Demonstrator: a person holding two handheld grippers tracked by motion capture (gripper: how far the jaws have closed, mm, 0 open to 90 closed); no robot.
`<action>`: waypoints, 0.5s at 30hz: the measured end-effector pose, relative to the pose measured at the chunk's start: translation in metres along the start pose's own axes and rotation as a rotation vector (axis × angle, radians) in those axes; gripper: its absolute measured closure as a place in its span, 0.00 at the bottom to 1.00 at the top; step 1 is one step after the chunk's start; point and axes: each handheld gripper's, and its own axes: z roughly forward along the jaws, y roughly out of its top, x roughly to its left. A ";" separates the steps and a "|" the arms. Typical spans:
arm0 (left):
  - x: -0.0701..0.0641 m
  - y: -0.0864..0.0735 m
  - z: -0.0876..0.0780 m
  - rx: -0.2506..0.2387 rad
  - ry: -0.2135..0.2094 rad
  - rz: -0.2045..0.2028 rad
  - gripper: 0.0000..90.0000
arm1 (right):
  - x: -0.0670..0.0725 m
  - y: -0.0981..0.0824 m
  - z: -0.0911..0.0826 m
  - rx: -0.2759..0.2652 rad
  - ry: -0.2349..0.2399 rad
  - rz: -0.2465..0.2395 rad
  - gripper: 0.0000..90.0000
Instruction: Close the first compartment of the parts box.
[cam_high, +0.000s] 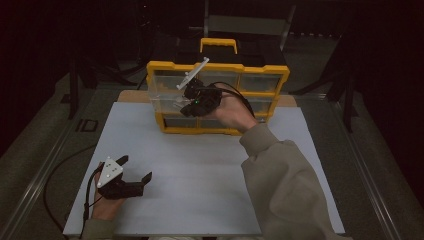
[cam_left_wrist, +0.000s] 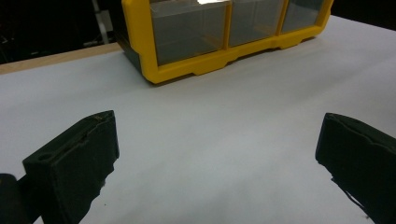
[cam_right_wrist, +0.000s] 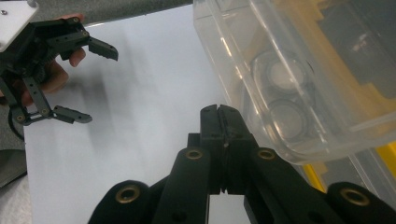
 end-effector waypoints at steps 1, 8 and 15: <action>0.000 0.000 0.000 0.001 0.000 0.001 0.00 | 0.000 0.000 0.000 -0.003 -0.002 0.000 1.00; 0.000 0.000 0.000 0.002 0.000 0.001 0.00 | -0.002 -0.001 0.001 0.000 -0.013 0.013 1.00; 0.000 0.000 0.000 0.001 0.000 0.000 0.00 | -0.003 -0.002 0.002 0.002 -0.015 0.016 1.00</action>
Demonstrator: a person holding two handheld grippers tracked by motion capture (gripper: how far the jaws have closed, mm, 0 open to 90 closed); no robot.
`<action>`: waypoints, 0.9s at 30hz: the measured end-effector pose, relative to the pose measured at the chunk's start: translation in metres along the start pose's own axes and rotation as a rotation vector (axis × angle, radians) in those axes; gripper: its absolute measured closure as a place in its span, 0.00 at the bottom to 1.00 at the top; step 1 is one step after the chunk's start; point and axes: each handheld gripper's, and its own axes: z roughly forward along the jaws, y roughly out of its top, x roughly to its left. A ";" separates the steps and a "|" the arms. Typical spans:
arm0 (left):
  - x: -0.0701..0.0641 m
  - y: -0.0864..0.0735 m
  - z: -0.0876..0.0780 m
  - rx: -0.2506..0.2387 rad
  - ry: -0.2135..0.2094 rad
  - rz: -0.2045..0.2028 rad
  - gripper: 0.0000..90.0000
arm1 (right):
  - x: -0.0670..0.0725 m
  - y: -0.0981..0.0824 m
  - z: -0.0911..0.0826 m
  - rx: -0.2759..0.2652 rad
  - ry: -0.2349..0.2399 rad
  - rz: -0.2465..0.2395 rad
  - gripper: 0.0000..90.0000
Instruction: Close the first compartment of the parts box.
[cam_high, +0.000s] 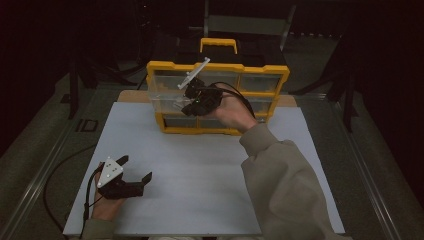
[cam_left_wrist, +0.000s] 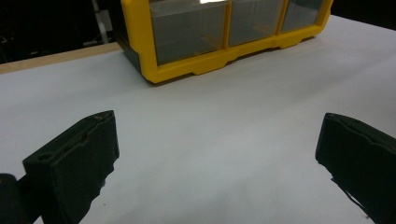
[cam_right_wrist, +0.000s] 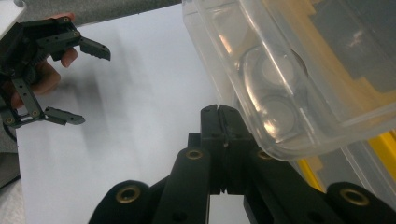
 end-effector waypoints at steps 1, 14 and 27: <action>0.000 0.000 0.000 0.000 0.000 0.000 0.00 | 0.000 0.000 0.000 0.000 0.000 0.001 1.00; 0.000 0.000 0.000 0.001 0.001 0.001 0.00 | 0.000 0.001 0.002 -0.006 0.000 0.001 1.00; 0.000 0.000 -0.001 -0.002 0.000 0.001 0.00 | 0.000 0.001 0.003 -0.017 -0.009 0.010 1.00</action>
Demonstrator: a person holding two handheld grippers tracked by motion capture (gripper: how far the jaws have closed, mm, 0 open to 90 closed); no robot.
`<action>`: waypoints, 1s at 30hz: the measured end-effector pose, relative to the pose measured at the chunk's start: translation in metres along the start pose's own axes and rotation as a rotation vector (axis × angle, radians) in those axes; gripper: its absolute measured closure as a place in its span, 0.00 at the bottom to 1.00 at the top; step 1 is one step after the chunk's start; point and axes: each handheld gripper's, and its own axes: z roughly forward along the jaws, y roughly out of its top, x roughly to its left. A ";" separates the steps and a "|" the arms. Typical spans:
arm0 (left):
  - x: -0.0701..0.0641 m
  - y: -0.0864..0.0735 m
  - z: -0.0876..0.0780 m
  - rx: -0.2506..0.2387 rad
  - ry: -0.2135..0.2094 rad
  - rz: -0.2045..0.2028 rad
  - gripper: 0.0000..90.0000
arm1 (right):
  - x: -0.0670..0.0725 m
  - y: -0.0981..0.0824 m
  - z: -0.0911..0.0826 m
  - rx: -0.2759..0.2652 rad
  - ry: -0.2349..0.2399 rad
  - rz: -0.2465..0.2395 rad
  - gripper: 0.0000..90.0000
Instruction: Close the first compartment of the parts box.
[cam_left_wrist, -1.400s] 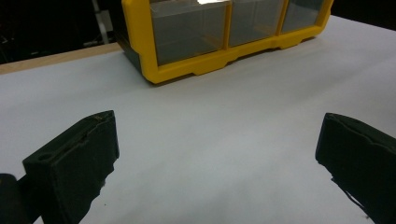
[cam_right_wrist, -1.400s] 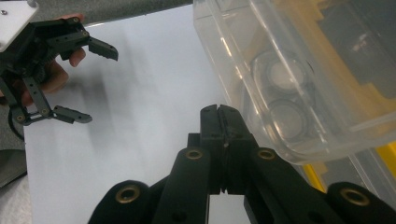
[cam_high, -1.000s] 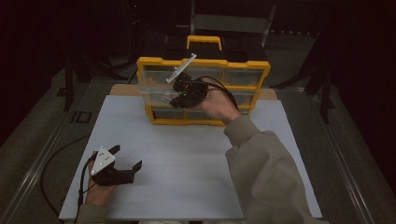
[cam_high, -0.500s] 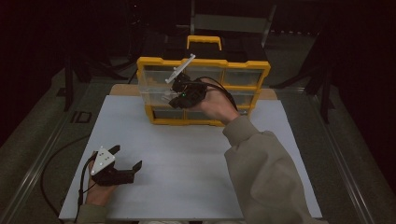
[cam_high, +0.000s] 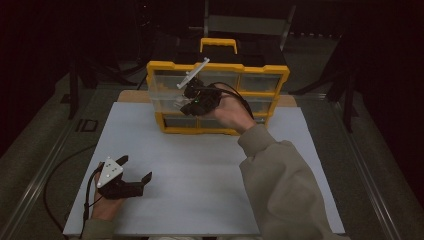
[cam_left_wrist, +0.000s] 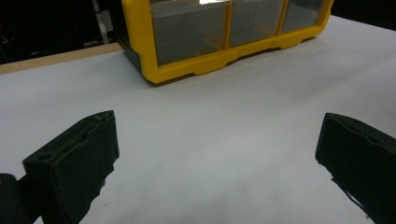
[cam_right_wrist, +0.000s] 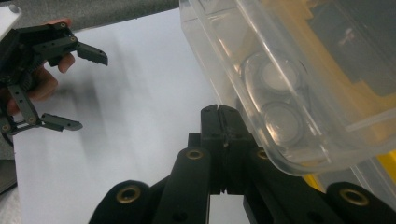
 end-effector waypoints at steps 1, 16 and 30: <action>0.000 0.000 0.000 0.000 0.000 0.000 0.00 | 0.000 0.000 0.000 -0.001 -0.001 0.000 1.00; 0.000 0.000 0.000 0.000 0.001 0.000 0.00 | -0.002 0.001 0.002 -0.015 -0.017 0.015 1.00; 0.000 0.000 0.000 0.000 0.000 0.000 0.00 | -0.004 0.001 0.003 -0.028 -0.046 0.030 1.00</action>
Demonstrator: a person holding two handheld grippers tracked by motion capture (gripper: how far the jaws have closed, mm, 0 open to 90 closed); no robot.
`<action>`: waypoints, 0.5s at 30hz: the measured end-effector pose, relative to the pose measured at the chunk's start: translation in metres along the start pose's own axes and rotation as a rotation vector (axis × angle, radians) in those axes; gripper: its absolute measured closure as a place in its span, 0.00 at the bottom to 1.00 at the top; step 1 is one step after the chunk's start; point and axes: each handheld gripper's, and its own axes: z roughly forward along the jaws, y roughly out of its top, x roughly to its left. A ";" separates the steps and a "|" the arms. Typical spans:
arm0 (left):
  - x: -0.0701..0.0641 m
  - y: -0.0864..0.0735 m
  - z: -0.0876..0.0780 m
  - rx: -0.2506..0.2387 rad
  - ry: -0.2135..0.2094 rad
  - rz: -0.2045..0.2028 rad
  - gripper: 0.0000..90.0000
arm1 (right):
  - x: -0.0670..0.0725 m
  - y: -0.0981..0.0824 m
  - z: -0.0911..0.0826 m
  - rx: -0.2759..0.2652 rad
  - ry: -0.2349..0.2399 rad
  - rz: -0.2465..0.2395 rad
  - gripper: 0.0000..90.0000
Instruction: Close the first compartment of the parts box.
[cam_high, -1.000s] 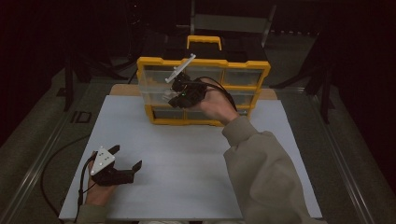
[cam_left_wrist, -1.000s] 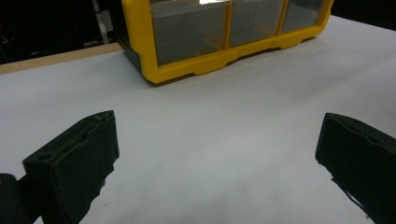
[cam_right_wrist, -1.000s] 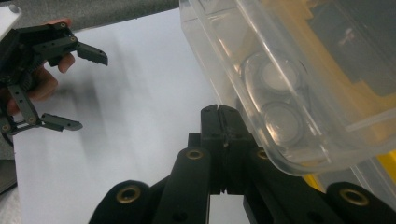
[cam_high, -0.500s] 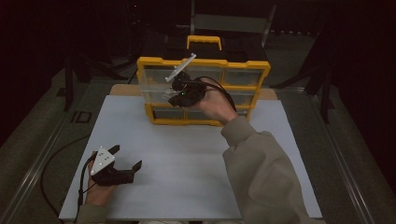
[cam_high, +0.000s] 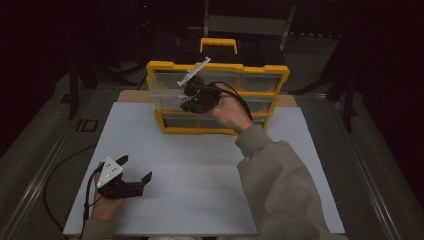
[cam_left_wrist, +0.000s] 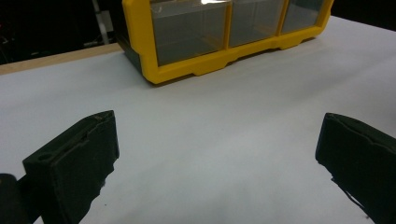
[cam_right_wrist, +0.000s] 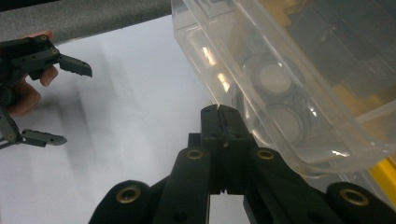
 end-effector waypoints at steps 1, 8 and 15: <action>0.000 0.000 0.000 0.000 0.000 0.000 0.00 | 0.000 0.000 0.000 0.000 -0.001 0.000 1.00; 0.000 0.000 0.000 0.000 0.000 -0.001 0.00 | -0.001 0.001 0.002 -0.008 -0.015 0.011 1.00; 0.000 0.000 0.000 0.001 -0.001 0.000 0.00 | -0.002 0.000 0.003 -0.012 -0.029 0.019 1.00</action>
